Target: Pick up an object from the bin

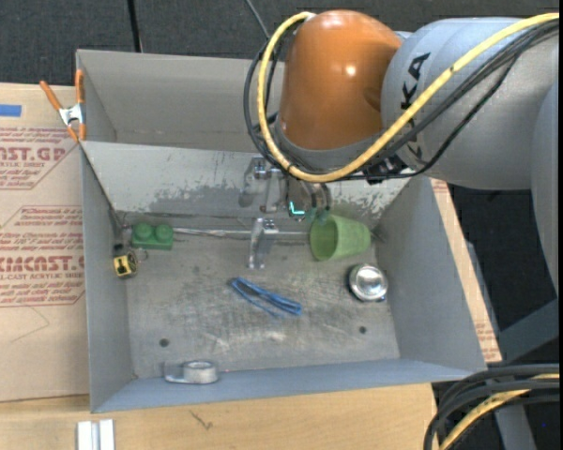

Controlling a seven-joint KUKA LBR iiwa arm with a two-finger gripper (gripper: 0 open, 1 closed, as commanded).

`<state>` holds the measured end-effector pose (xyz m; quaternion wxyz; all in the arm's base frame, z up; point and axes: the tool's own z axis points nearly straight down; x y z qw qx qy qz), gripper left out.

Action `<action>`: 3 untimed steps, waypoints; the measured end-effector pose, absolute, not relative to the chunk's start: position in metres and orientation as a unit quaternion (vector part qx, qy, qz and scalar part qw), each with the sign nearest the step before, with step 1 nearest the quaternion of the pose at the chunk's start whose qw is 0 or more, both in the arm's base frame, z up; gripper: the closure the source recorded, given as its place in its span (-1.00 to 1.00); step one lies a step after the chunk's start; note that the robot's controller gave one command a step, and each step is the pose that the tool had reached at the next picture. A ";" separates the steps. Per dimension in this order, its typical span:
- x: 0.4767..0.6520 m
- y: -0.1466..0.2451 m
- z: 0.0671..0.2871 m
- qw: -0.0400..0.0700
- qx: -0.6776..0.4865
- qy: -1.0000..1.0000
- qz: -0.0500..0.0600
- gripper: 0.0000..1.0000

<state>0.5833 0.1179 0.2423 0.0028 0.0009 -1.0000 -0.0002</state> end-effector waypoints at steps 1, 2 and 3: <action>0.531 0.085 0.075 -0.002 -0.043 -0.999 -0.001 -1.00; 0.536 0.086 0.083 -0.007 -0.043 -0.999 -0.002 1.00; 0.568 0.102 0.223 -0.006 -0.017 -1.000 -0.001 1.00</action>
Offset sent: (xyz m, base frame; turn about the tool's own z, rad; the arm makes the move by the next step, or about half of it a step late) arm -0.0519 -0.0335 -0.1640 0.0876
